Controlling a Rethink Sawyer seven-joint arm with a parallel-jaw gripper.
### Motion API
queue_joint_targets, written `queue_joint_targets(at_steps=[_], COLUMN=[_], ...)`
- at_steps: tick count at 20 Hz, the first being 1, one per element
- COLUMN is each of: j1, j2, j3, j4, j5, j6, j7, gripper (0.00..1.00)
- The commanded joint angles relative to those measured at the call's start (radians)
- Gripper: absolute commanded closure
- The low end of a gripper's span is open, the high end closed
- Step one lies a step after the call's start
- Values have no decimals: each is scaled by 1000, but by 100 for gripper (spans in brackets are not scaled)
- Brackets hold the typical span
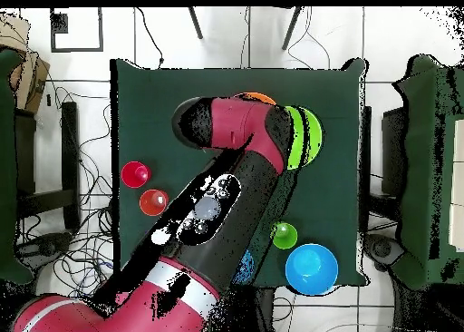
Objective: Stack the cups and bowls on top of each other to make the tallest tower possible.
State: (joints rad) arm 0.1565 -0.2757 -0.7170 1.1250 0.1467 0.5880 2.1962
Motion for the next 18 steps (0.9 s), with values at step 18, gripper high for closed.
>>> queue_joint_targets(at_steps=[18], j1=[61], j2=[122], j3=[-117], j4=[-130], j5=[-13], j6=[188], j7=[149], gripper=[100])
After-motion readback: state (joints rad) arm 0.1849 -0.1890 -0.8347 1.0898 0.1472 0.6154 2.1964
